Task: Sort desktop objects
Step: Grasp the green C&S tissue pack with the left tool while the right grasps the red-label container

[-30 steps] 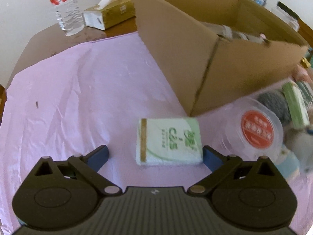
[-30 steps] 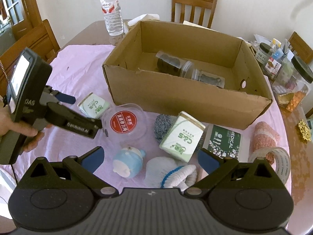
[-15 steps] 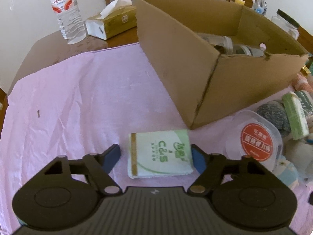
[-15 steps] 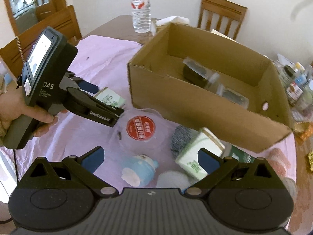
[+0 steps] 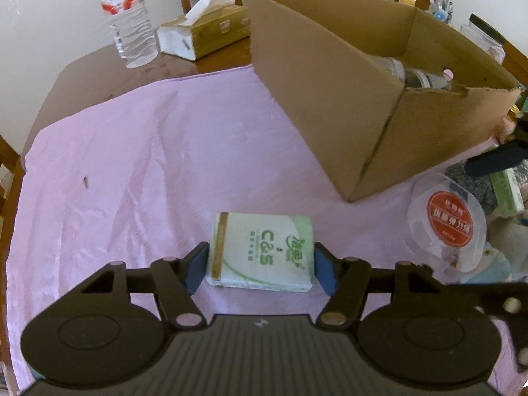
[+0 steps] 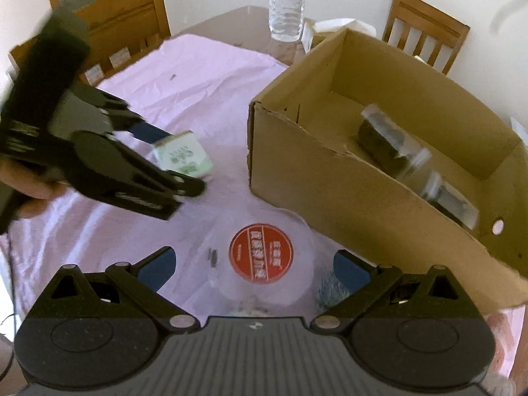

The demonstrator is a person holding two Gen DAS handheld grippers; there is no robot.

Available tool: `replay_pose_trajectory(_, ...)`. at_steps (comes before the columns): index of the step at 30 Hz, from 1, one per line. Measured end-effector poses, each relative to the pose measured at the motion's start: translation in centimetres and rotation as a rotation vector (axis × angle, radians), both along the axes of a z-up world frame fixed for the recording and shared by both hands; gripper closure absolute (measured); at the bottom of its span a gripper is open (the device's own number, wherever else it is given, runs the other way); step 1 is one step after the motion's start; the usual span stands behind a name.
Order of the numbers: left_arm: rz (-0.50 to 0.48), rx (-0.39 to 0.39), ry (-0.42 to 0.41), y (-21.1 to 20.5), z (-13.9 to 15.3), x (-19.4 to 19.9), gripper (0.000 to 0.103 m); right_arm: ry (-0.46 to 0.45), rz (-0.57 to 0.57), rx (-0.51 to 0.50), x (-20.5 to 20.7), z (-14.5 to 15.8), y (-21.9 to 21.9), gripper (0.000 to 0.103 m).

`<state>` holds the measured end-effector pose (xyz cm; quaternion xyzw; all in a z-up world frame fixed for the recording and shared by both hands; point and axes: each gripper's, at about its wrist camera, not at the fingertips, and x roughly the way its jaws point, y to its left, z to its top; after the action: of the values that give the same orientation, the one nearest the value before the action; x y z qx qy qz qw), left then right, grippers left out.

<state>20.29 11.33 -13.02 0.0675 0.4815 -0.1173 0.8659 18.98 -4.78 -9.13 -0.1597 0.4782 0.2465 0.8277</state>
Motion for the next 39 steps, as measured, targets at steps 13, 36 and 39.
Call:
replay_pose_trajectory(13,-0.002,-0.004,0.0,1.3,0.1,-0.6,0.037,0.122,0.072,0.02,1.1,-2.7,2.5,0.0)
replay_pose_trajectory(36,-0.068,-0.017,0.002,0.8,2.0,-1.9,0.039,0.109,0.032,-0.005,1.1,-1.9,1.9,0.022)
replay_pose_trajectory(39,-0.078,-0.029,0.003,0.7,3.1,-2.6,0.039,0.109,0.039,0.011,0.6,-1.0,1.6,0.022)
